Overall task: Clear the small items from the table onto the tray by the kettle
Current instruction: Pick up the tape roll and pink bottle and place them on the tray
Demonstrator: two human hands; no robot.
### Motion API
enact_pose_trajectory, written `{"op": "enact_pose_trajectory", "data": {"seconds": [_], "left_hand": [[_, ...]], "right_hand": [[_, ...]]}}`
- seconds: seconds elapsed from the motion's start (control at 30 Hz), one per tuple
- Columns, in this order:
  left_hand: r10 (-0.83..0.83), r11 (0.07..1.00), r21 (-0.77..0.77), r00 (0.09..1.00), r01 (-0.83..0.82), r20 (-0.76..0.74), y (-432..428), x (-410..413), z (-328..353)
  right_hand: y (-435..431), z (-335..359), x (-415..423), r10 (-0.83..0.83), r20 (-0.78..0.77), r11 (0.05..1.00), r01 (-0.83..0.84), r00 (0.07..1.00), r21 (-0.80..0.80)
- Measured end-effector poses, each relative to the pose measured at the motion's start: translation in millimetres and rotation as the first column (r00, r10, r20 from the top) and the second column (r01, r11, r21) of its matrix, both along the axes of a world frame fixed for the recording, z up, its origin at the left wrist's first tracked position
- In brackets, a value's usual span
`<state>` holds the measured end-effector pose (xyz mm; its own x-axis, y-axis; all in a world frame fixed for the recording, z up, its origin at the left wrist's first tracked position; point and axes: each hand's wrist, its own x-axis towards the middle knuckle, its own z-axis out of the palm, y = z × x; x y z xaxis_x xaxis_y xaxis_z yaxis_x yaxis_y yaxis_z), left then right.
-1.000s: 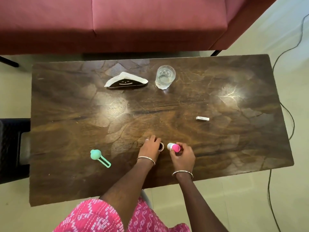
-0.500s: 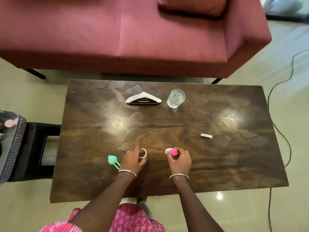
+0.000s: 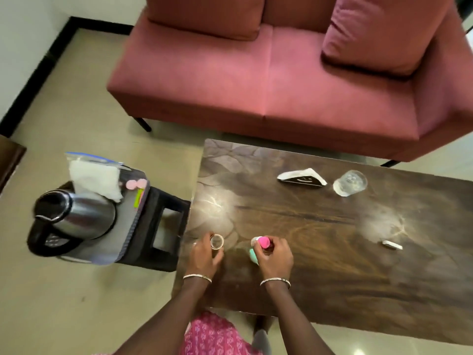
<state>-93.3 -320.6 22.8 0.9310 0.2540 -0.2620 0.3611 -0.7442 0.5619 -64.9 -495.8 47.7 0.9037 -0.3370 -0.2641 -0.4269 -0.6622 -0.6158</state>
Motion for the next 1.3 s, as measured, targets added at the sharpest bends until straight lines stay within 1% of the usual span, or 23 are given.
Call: {"op": "enact_pose_trajectory", "data": {"seconds": [0.07, 0.2, 0.3, 0.37, 0.5, 0.6, 0.67, 0.77, 0.87, 0.93, 1.07, 1.13, 1.2, 1.3], "left_hand": [[0.028, 0.999, 0.019, 0.999, -0.028, 0.025, 37, -2, 3], [0.085, 0.994, 0.058, 0.995, -0.088, 0.043, 107, -2, 6], [0.183, 0.982, 0.047, 0.982, -0.185, 0.042, 153, 0, 3], [0.246, 0.966, 0.066, 0.969, -0.248, 0.035, 177, 3, 0], [0.324, 0.94, 0.098, 0.945, -0.326, 0.031, 224, 10, -18], [0.367, 0.925, 0.1, 0.93, -0.368, 0.029, 247, 19, -32], [0.382, 0.918, 0.122, 0.924, -0.377, -0.013, 260, 27, -47], [0.373, 0.913, 0.222, 0.921, -0.343, -0.113, 275, 37, -69], [0.357, 0.906, 0.312, 0.914, -0.287, -0.195, 286, 44, -89], [0.339, 0.909, 0.326, 0.915, -0.26, -0.217, 290, 47, -103], [0.328, 0.912, 0.312, 0.931, -0.267, -0.162, 291, 49, -117], [0.319, 0.902, 0.341, 0.941, -0.264, -0.115, 290, 51, -123], [0.339, 0.884, 0.357, 0.94, -0.303, -0.042, 291, 54, -130], [0.367, 0.875, 0.324, 0.929, -0.361, 0.044, 296, 58, -139]], "right_hand": [[37, 1, -2, 0.018, 0.013, 1.0, -0.018, 1.0, 0.022], [108, 1, 1, 0.127, 0.013, 0.991, -0.128, 0.992, 0.043], [152, -1, 9, 0.207, 0.03, 0.978, -0.208, 0.978, 0.033], [178, -5, 15, 0.279, 0.025, 0.96, -0.28, 0.96, 0.026], [231, -21, 32, 0.381, 0.029, 0.919, -0.382, 0.924, 0.098], [268, -34, 48, 0.468, 0.061, 0.878, -0.472, 0.882, 0.078], [295, -43, 61, 0.505, 0.07, 0.854, -0.51, 0.86, 0.103], [330, -56, 82, 0.567, 0.085, 0.812, -0.573, 0.82, 0.111], [359, -74, 99, 0.654, 0.094, 0.751, -0.659, 0.75, 0.037], [375, -87, 109, 0.697, 0.081, 0.716, -0.698, 0.712, -0.023], [399, -111, 121, 0.748, 0.027, 0.663, -0.743, 0.664, -0.088], [408, -121, 123, 0.767, -0.005, 0.636, -0.762, 0.641, -0.123], [415, -131, 126, 0.78, -0.032, 0.615, -0.774, 0.626, -0.153], [422, -141, 126, 0.794, -0.052, 0.589, -0.787, 0.606, -0.184]]}}
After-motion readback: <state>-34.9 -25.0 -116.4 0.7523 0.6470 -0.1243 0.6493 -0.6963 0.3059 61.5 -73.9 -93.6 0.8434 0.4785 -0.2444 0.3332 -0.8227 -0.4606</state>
